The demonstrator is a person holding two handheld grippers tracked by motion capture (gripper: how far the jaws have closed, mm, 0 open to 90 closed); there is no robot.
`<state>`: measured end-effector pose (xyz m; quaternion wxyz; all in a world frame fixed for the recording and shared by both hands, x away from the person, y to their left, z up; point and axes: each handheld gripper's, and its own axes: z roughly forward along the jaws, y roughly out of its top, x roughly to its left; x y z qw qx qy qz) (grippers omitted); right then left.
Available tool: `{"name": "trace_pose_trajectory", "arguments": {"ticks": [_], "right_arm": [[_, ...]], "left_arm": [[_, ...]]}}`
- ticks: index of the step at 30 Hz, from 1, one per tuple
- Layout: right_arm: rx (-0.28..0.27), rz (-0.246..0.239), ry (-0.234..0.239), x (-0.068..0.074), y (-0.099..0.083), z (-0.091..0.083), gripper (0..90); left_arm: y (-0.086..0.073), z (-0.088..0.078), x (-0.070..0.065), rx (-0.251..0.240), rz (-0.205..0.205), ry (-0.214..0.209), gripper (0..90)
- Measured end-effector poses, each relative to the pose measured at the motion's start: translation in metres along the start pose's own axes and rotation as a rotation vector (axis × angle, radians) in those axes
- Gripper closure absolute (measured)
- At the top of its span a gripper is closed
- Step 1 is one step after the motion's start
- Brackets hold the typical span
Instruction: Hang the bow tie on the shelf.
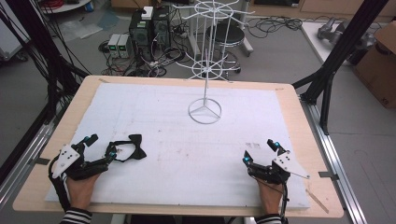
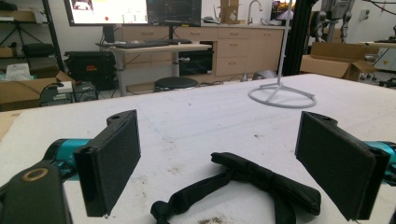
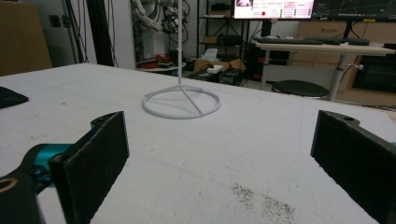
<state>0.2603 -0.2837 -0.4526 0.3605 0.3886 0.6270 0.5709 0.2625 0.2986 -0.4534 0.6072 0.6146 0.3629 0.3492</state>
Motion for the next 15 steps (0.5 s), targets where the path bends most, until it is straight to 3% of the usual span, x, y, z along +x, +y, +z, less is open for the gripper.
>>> {"name": "trace_pose_trajectory", "arguments": {"ticks": [15], "right_arm": [[0.006, -0.013, -0.002, 0.0017, 0.0, 0.0005, 3.2]], "left_arm": [[0.0001, 0.0007, 0.0007, 0.003, -0.013, 0.006, 14.7]]}}
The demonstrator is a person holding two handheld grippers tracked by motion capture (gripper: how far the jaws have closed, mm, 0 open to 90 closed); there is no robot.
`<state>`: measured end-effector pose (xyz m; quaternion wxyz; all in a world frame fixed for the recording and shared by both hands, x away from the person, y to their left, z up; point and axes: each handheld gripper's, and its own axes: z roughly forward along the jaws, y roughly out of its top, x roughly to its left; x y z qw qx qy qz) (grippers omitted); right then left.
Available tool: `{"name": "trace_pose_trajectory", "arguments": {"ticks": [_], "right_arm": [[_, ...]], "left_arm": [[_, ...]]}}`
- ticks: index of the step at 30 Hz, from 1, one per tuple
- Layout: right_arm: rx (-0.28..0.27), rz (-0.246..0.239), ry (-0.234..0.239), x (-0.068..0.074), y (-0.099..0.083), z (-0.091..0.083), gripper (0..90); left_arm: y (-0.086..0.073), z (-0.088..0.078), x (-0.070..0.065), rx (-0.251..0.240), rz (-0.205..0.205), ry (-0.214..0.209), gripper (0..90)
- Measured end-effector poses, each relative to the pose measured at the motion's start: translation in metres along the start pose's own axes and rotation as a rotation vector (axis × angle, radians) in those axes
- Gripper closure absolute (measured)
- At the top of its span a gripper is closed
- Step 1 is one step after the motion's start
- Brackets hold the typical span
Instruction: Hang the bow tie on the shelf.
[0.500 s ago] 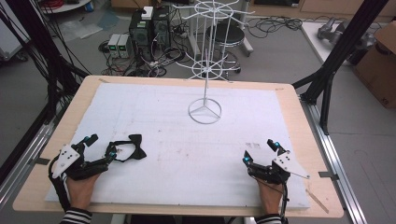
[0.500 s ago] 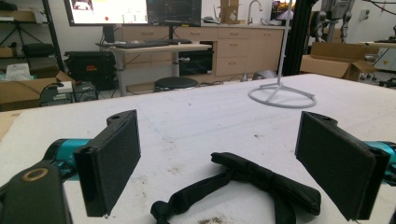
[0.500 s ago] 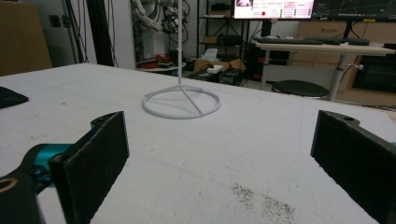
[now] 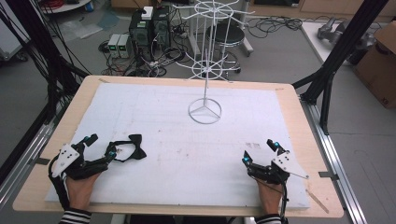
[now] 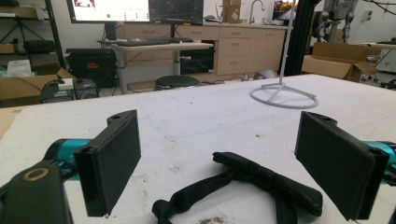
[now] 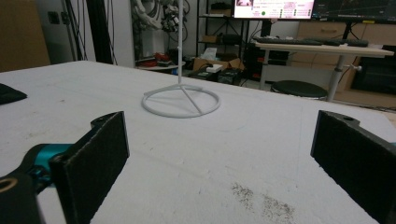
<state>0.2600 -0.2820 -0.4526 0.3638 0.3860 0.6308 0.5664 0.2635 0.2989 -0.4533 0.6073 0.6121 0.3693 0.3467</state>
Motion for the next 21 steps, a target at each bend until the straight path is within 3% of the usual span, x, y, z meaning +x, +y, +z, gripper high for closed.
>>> {"name": "trace_pose_trajectory", "arguments": {"ticks": [12, 21], "right_arm": [[0.005, 0.003, -0.003, 0.0007, 0.0, -0.0001, 3.2], [0.002, -0.011, -0.004, 0.0009, 0.0001, 0.0003, 3.2]], "left_arm": [[0.0008, 0.0011, 0.0011, 0.009, -0.014, -0.004, 14.6], [0.0072, 0.0, 0.0045, 0.074, -0.01, -0.021, 14.4]]}}
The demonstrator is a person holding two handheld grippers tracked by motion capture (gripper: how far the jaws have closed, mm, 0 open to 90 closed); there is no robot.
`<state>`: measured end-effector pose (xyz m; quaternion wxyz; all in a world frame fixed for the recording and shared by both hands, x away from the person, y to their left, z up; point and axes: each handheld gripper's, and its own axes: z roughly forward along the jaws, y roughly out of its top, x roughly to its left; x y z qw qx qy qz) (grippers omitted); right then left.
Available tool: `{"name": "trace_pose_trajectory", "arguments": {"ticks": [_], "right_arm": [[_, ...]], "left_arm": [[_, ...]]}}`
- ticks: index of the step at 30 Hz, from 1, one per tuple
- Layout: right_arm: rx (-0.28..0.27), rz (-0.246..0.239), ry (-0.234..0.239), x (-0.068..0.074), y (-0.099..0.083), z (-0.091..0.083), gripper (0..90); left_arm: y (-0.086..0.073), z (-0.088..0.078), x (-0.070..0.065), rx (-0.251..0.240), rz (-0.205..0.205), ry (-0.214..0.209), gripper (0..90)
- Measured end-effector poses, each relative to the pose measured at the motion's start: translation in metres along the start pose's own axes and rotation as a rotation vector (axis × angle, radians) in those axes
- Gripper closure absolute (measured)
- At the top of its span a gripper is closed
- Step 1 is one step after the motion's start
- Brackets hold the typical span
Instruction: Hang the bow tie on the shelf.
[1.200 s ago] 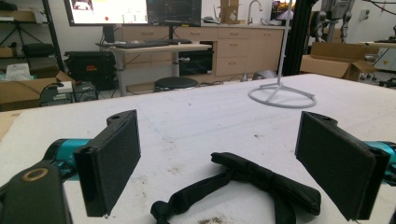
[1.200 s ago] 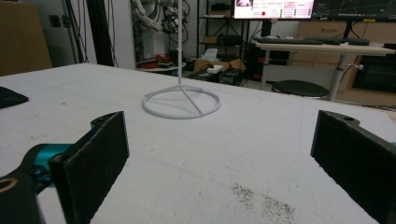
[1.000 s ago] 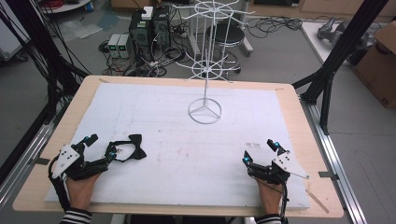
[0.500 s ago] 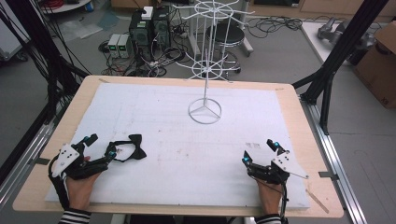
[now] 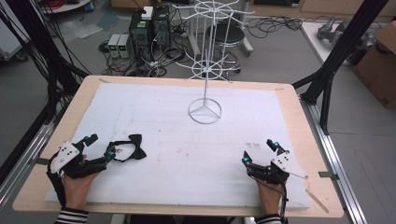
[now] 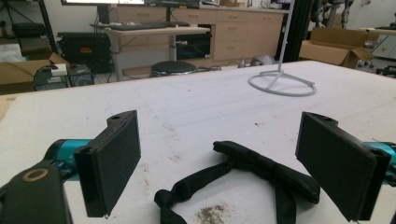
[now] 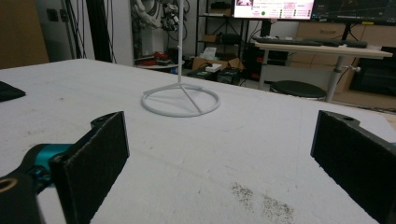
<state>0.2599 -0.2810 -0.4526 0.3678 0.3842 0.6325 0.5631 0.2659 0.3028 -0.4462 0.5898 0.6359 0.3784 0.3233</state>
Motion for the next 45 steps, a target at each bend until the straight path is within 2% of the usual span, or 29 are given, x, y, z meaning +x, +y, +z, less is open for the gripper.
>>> {"name": "trace_pose_trajectory", "arguments": {"ticks": [3, 5, 6, 8, 9, 10, 13, 17, 18, 19, 22, 26, 27, 28, 29, 30, 31, 34, 36, 40, 41, 44, 45], "right_arm": [[0.0, 0.0, 0.0, 0.0, 0.0, 0.0, 3.2], [-0.001, 0.004, 0.002, 0.0, 0.0, 0.0, 3.2], [-0.001, 0.0, 0.0, 0.0, 0.0, 0.0, 3.2], [0.0, 0.0, 0.002, 0.0, 0.0, 0.0, 3.2], [0.0, 0.0, 0.002, 0.0, 0.0, 0.0, 3.2], [-0.001, -0.001, 0.001, 0.0, 0.0, 0.0, 3.2], [-0.001, -0.001, 0.0, 0.0, 0.0, 0.0, 3.2], [-0.002, -0.01, -0.002, 0.0, 0.0, 0.0, 3.2], [0.002, -0.002, 0.0, 0.001, 0.0, 0.0, 3.2], [0.003, -0.001, 0.001, 0.001, 0.0, 0.0, 3.2], [0.003, 0.0, 0.001, 0.001, 0.0, 0.0, 3.2], [-0.003, -0.009, 0.0, 0.0, 0.0, 0.0, 3.2], [-0.002, -0.009, 0.0, 0.0, 0.0, 0.0, 3.2], [0.003, 0.0, 0.003, 0.001, 0.0, 0.0, 3.2], [-0.003, -0.008, 0.001, 0.0, 0.0, 0.0, 3.2], [-0.003, -0.008, 0.001, 0.0, 0.0, 0.0, 3.2], [0.0, -0.003, 0.0, 0.0, 0.0, 0.0, 3.2], [0.0, -0.002, 0.0, 0.0, 0.0, 0.0, 3.2], [-0.001, -0.005, 0.001, 0.0, 0.0, 0.0, 3.2], [0.003, 0.001, 0.003, 0.001, 0.0, 0.0, 3.2], [0.004, 0.001, 0.003, 0.001, 0.0, 0.0, 3.2], [0.004, 0.001, 0.003, 0.001, 0.0, 0.0, 3.2], [-0.001, -0.007, 0.001, 0.0, 0.0, 0.0, 3.2]], "left_arm": [[0.005, -0.001, -0.002, 0.021, 0.007, -0.015, 14.4], [0.011, 0.003, -0.007, 0.068, 0.026, -0.042, 14.4], [0.011, 0.003, -0.007, 0.068, 0.026, -0.042, 14.4], [0.018, 0.007, -0.014, 0.121, 0.056, -0.08, 14.4], [0.018, 0.007, -0.014, 0.121, 0.056, -0.08, 14.5], [0.021, 0.009, -0.018, 0.141, 0.07, -0.108, 14.5], [0.027, 0.014, -0.022, 0.198, 0.104, -0.148, 14.5], [0.036, 0.019, -0.023, 0.275, 0.149, -0.177, 15.1], [0.036, 0.019, -0.023, 0.275, 0.149, -0.177, 15.7], [0.041, 0.022, -0.023, 0.313, 0.168, -0.195, 16.6], [0.047, 0.027, -0.024, 0.373, 0.198, -0.213, 17.4], [0.05, 0.032, -0.027, 0.455, 0.261, -0.231, 18.6], [0.05, 0.032, -0.027, 0.455, 0.261, -0.231, 19.2], [0.051, 0.035, -0.028, 0.499, 0.291, -0.239, 19.5], [0.05, 0.036, -0.029, 0.518, 0.307, -0.239, 19.6], [0.05, 0.036, -0.029, 0.518, 0.307, -0.239, 19.5], [0.051, 0.038, -0.029, 0.55, 0.334, -0.239, 19.6], [0.051, 0.041, -0.03, 0.574, 0.34, -0.241, 20.8], [0.052, 0.043, -0.03, 0.591, 0.34, -0.256, 25.7], [0.053, 0.048, -0.033, 0.641, 0.365, -0.263, 28.8], [0.053, 0.048, -0.033, 0.641, 0.365, -0.263, 30.5], [0.051, 0.051, -0.035, 0.688, 0.384, -0.272, 33.5], [0.051, 0.051, -0.035, 0.688, 0.384, -0.272, 35.9]]}}
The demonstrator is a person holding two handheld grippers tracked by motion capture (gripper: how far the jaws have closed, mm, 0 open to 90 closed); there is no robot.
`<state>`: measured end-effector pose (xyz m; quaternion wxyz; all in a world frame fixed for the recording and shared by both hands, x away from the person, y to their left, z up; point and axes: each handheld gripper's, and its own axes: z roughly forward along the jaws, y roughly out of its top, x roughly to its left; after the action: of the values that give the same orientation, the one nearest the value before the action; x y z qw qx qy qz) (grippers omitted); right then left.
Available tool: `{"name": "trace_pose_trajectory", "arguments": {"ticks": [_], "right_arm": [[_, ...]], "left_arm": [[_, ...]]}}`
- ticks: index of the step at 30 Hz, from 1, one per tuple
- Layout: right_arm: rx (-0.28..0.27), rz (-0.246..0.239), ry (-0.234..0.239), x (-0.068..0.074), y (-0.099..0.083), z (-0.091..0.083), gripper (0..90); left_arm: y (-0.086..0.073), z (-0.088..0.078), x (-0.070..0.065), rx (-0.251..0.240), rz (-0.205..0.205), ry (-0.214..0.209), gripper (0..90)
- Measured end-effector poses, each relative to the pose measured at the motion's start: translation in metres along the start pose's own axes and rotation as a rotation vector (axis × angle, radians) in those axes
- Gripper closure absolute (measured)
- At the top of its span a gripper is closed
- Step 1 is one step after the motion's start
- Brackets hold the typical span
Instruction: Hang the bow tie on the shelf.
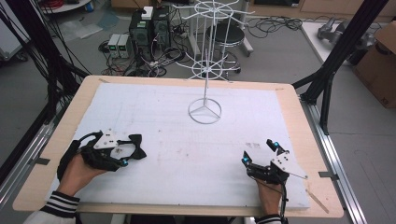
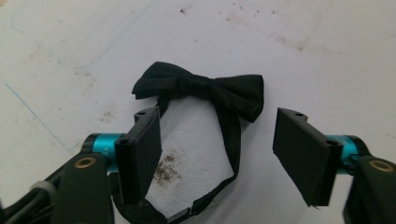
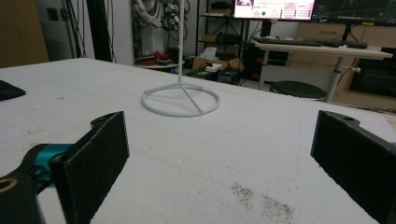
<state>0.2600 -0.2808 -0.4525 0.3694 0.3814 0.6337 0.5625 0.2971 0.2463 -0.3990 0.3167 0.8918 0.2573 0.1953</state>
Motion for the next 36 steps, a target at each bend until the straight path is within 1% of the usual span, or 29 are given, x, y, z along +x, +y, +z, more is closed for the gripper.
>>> {"name": "trace_pose_trajectory", "arguments": {"ticks": [1, 2, 3, 4, 7, 9, 11, 13, 14, 15, 18, 20, 21, 22, 23, 24, 26, 27, 29, 36], "right_arm": [[0.004, 0.007, 0.002, 0.001, 0.0, 0.0, 3.2], [0.005, 0.008, 0.001, 0.001, 0.0, 0.0, 3.2], [0.001, -0.001, -0.001, 0.0, 0.0, 0.0, 3.2], [0.005, 0.006, 0.001, 0.001, 0.0, 0.0, 3.2], [0.005, 0.006, 0.001, 0.001, 0.0, 0.0, 3.2], [0.001, 0.0, -0.001, 0.0, 0.0, 0.0, 3.2], [0.004, 0.005, 0.001, 0.001, 0.0, 0.0, 3.2], [0.004, 0.005, 0.001, 0.001, 0.0, 0.0, 3.2], [0.004, 0.005, 0.001, 0.001, 0.0, 0.0, 3.2], [0.002, 0.003, 0.0, 0.001, 0.0, 0.0, 3.2], [0.003, 0.004, 0.001, 0.001, 0.0, 0.0, 3.2], [0.003, 0.005, 0.001, 0.001, 0.0, 0.0, 3.2], [-0.001, -0.004, 0.0, 0.0, 0.0, 0.0, 3.2], [-0.002, -0.003, -0.001, 0.0, 0.0, 0.0, 3.2], [0.002, 0.004, 0.001, 0.001, 0.0, 0.0, 3.2], [-0.002, -0.003, -0.002, 0.0, 0.0, 0.0, 3.2], [-0.003, -0.003, -0.001, 0.0, 0.0, 0.0, 3.2], [-0.002, -0.002, 0.0, 0.0, 0.0, 0.0, 3.2], [-0.001, 0.001, -0.003, 0.0, 0.0, 0.0, 3.2], [-0.003, -0.002, -0.001, 0.0, 0.0, 0.0, 3.2]], "left_arm": [[0.0, 0.001, 0.0, 0.018, 0.02, -0.007, 38.2], [0.0, 0.001, -0.001, 0.019, 0.022, -0.008, 39.4], [-0.001, 0.002, -0.001, 0.023, 0.02, -0.018, 41.7], [-0.001, 0.003, -0.001, 0.029, 0.022, -0.027, 44.9], [-0.001, 0.005, -0.001, 0.047, 0.029, -0.022, 47.1], [-0.001, 0.006, -0.001, 0.053, 0.024, -0.028, 50.9], [0.0, 0.007, -0.001, 0.064, 0.027, -0.028, 53.0], [0.001, 0.009, -0.002, 0.08, 0.032, -0.033, 57.4], [0.001, 0.009, -0.002, 0.08, 0.032, -0.033, 58.9], [0.001, 0.011, -0.003, 0.096, 0.035, -0.04, 59.2], [0.002, 0.014, -0.004, 0.121, 0.044, -0.04, 61.2], [0.003, 0.016, -0.004, 0.136, 0.036, -0.038, 62.2], [0.003, 0.017, -0.005, 0.141, 0.03, -0.04, 62.9], [0.003, 0.018, -0.005, 0.144, 0.026, -0.044, 64.0], [0.004, 0.019, -0.004, 0.151, 0.027, -0.052, 65.8], [0.004, 0.019, -0.004, 0.158, 0.022, -0.056, 67.3], [0.004, 0.021, -0.003, 0.164, 0.013, -0.054, 69.7], [0.004, 0.021, -0.003, 0.164, 0.013, -0.054, 69.7], [0.005, 0.022, -0.002, 0.179, 0.007, -0.062, 70.6], [0.007, 0.024, -0.002, 0.198, 0.0, -0.057, 71.3]]}}
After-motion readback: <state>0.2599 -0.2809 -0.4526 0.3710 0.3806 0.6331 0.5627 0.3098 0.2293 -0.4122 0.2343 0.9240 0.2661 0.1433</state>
